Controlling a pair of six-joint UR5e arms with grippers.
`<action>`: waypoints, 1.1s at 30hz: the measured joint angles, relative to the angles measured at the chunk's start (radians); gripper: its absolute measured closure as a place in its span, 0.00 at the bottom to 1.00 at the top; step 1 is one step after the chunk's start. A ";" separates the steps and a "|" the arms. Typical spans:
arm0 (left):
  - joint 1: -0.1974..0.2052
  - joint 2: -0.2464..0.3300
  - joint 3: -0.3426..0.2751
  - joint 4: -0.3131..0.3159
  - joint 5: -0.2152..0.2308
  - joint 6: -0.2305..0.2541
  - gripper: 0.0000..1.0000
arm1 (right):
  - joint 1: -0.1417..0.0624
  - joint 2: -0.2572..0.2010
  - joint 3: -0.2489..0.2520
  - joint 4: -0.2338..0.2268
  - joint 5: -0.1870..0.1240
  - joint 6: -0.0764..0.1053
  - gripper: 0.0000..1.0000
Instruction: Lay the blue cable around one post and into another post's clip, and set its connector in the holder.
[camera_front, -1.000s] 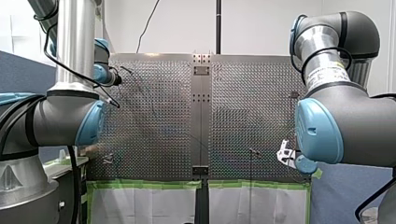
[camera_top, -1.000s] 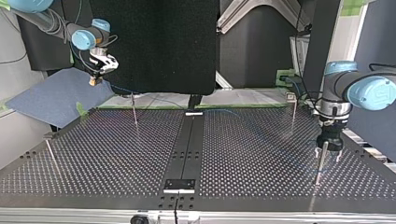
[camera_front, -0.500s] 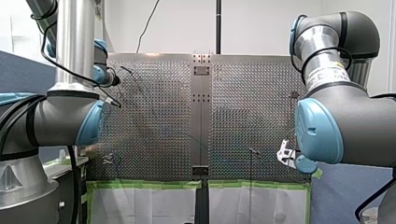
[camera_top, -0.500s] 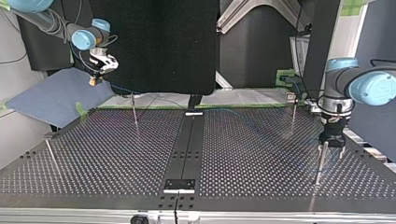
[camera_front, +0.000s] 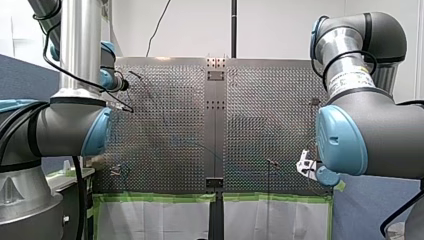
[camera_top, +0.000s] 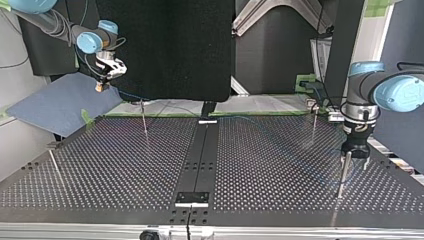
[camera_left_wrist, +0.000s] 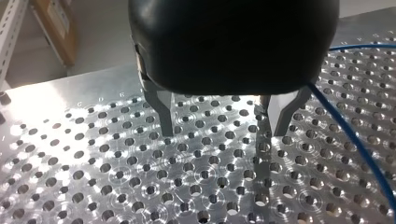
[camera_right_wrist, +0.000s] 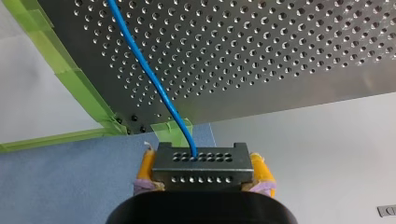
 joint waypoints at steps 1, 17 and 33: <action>0.000 0.000 0.000 0.000 0.000 -0.007 0.00 | 0.000 0.000 0.000 0.000 0.000 0.000 1.00; 0.000 0.001 -0.001 -0.001 -0.001 -0.025 0.00 | 0.000 0.000 0.000 0.000 0.000 0.000 1.00; -0.007 0.039 -0.059 0.056 0.019 -0.061 0.00 | 0.000 0.000 0.000 0.000 0.000 0.000 1.00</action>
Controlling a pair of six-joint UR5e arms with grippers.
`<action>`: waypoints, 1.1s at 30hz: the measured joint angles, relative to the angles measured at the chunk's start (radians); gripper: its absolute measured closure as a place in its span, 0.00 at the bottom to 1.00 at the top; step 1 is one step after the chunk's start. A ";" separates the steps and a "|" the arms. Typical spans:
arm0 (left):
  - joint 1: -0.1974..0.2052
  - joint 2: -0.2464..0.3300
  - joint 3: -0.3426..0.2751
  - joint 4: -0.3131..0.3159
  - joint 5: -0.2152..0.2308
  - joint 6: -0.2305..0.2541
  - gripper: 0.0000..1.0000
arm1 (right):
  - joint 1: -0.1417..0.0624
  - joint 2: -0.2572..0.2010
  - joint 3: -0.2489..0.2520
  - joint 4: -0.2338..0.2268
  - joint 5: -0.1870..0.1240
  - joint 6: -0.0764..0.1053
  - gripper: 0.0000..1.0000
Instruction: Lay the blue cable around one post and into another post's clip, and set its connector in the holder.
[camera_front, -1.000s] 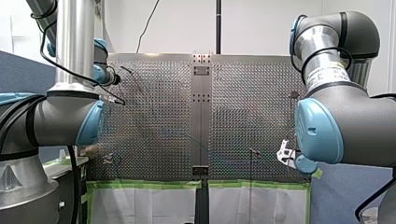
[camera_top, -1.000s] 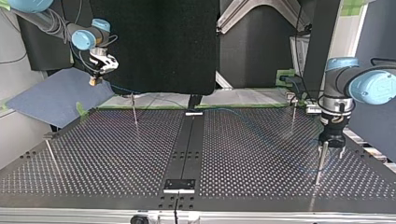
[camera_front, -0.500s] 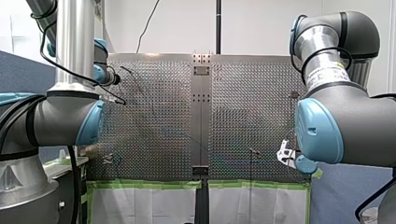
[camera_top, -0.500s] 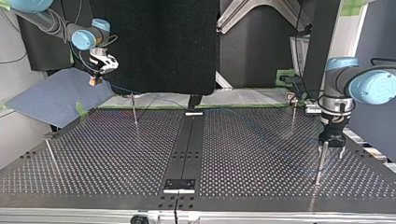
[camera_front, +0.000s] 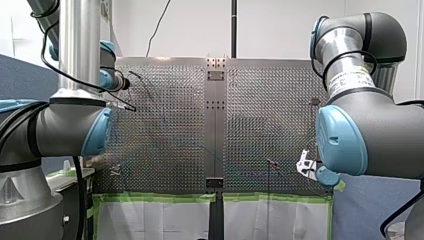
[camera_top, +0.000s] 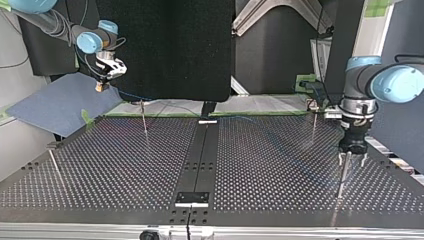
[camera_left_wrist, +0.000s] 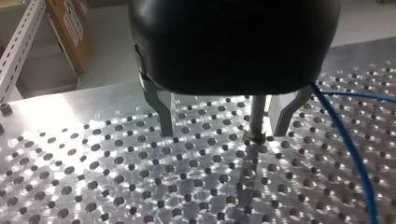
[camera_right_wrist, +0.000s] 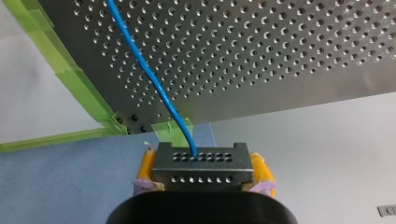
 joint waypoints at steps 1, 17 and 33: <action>0.000 0.000 -0.008 0.008 0.006 -0.006 0.00 | 0.000 0.000 0.000 0.000 0.000 0.000 1.00; 0.000 0.008 -0.064 0.128 0.016 -0.128 0.00 | 0.000 0.000 0.000 0.000 0.000 0.000 1.00; -0.017 0.017 -0.085 0.149 0.038 -0.158 0.00 | 0.000 0.000 0.000 0.000 0.000 0.000 1.00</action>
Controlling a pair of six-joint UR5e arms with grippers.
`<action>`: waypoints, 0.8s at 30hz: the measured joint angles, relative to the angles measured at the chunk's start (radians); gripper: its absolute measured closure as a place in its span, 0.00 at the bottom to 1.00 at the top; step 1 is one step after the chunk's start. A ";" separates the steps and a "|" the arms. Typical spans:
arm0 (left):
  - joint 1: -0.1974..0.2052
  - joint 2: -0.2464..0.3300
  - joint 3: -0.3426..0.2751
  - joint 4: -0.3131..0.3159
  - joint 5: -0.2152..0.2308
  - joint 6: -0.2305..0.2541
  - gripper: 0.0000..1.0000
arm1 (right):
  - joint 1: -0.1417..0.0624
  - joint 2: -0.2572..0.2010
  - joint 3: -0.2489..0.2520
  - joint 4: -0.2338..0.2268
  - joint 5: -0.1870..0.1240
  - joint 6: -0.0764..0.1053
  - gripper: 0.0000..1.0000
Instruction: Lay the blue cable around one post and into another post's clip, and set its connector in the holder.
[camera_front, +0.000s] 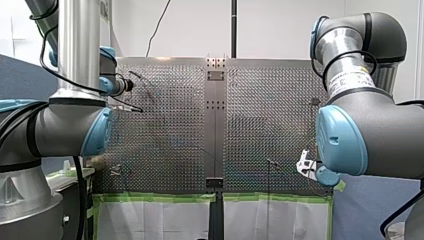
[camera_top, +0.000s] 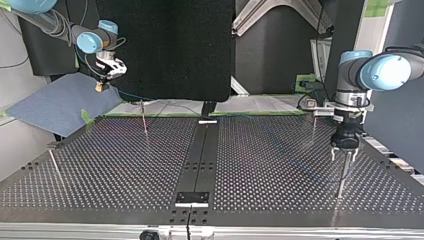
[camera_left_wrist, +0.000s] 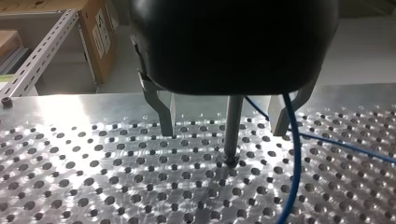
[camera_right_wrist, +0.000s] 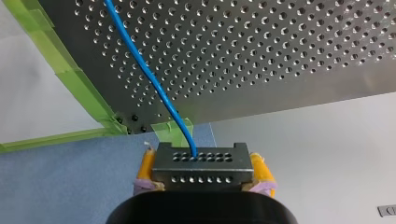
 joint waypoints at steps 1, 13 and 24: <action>-0.001 0.002 -0.001 0.002 0.002 -0.003 0.00 | 0.000 0.000 0.000 0.000 0.000 0.000 1.00; -0.014 0.005 -0.001 0.011 0.011 -0.020 0.00 | 0.000 -0.001 0.000 0.000 0.000 0.000 1.00; -0.009 0.007 -0.043 0.073 0.009 -0.077 0.00 | 0.000 0.000 0.000 0.000 0.000 0.000 1.00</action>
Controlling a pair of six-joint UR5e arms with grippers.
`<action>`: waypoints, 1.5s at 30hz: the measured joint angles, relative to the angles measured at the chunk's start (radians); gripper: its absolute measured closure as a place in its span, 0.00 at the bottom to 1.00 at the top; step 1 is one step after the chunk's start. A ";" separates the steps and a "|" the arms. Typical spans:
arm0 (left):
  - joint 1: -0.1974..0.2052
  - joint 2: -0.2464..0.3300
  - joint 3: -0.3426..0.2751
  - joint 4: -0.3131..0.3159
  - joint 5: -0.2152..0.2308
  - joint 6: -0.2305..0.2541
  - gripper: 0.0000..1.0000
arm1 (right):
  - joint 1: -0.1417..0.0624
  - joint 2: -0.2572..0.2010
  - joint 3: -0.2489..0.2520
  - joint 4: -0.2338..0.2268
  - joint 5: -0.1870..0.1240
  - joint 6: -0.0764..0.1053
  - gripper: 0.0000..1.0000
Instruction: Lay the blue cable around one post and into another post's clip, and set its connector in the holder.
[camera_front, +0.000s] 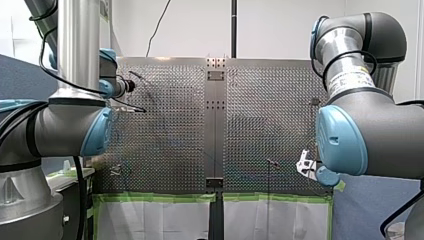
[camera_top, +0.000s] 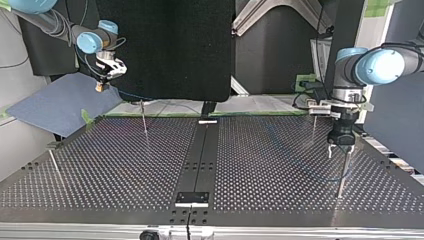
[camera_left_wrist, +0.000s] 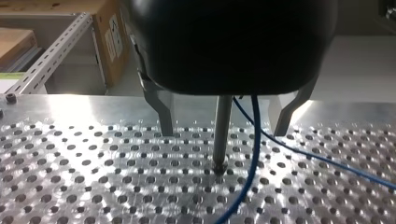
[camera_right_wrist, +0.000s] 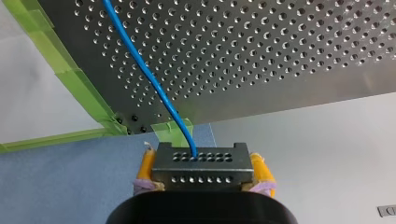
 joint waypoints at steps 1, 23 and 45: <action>-0.001 0.001 -0.002 0.007 0.001 -0.004 0.00 | 0.000 0.000 0.000 0.000 0.000 0.000 1.00; -0.007 0.041 -0.032 0.035 -0.001 -0.020 0.00 | 0.002 -0.001 0.000 0.000 0.000 0.000 1.00; -0.006 0.095 -0.080 0.044 -0.004 0.018 0.00 | 0.004 0.000 0.000 0.000 0.000 0.000 1.00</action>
